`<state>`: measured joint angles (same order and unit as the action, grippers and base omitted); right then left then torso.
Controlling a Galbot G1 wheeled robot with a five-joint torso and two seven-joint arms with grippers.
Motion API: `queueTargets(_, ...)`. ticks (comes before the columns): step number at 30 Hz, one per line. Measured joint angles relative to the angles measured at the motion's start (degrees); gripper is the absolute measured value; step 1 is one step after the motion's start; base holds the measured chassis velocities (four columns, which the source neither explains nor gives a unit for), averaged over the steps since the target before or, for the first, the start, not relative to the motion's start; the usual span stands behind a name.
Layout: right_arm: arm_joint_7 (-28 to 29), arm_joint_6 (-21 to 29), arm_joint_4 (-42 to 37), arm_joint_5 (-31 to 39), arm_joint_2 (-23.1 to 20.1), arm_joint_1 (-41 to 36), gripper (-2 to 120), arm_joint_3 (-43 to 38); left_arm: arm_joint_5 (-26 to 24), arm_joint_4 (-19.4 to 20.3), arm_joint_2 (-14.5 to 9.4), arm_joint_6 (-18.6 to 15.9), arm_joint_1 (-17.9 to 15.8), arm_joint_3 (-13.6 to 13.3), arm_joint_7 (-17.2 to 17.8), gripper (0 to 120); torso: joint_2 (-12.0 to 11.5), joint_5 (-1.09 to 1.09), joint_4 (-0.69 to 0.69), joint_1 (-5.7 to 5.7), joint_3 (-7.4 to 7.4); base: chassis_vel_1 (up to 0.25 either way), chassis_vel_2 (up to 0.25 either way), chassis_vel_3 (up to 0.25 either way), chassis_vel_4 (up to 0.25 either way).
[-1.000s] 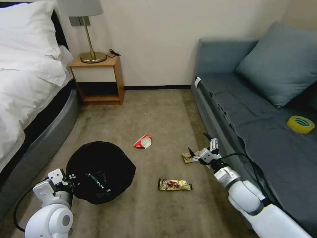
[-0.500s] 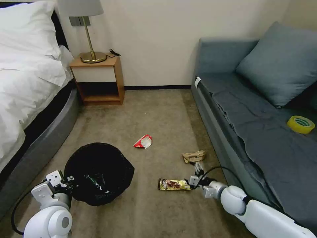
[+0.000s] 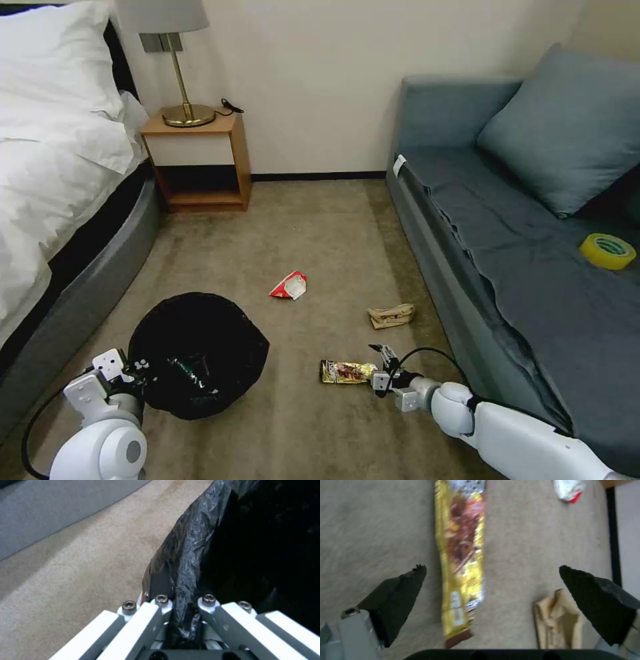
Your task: Pick up the trash bin, then pick up the garbage on the floor and place it into the trash bin.
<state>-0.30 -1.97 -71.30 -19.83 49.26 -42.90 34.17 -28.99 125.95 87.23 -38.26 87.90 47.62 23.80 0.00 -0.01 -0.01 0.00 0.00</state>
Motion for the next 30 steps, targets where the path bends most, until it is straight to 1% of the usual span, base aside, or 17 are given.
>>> queueTargets(6, 0.3, -0.4, 1.7, -0.4, 0.8, 0.1, 100, 0.4, 0.0, 0.0, 0.0, 0.0, 0.0, 0.0, 0.0, 2, 0.0, 0.01, 0.0, 0.0, 0.0, 0.0, 0.0, 0.0, 0.0)
queueTargets(12, 1.5, -1.9, 7.5, -1.8, 3.5, 0.9, 100, -0.2, 0.2, 0.0, 0.0, 0.1, 0.2, 0.0, 0.0, 2, 0.0, 0.01, 0.01, 0.0, 0.0, 0.0, 0.0, 0.0, 0.0)
queueTargets(19, 2.4, -3.7, 11.0, -2.8, 5.1, 1.2, 100, -0.9, 0.2, 0.0, -0.1, 0.3, 0.3, 0.1, 0.0, 2, 0.0, 0.01, 0.01, 0.0, 0.0, 0.0, 0.0, 0.0, 0.0)
queueTargets(23, 2.9, -4.4, 12.0, -3.2, 5.8, 1.2, 100, -1.3, 0.2, -0.2, -0.1, 0.3, 0.2, 0.1, 0.1, 2, 0.0, 0.01, 0.01, 0.0, 0.0, 0.0, 0.0, 0.0, 0.0)
queueTargets(30, 3.1, -4.4, 11.3, -2.9, 5.7, 1.9, 100, -1.4, 0.4, -0.6, -0.1, 0.3, -0.1, -0.2, 0.1, 2, 0.0, 0.01, 0.01, 0.0, 0.0, 0.0, 0.0, 0.0, 0.0)
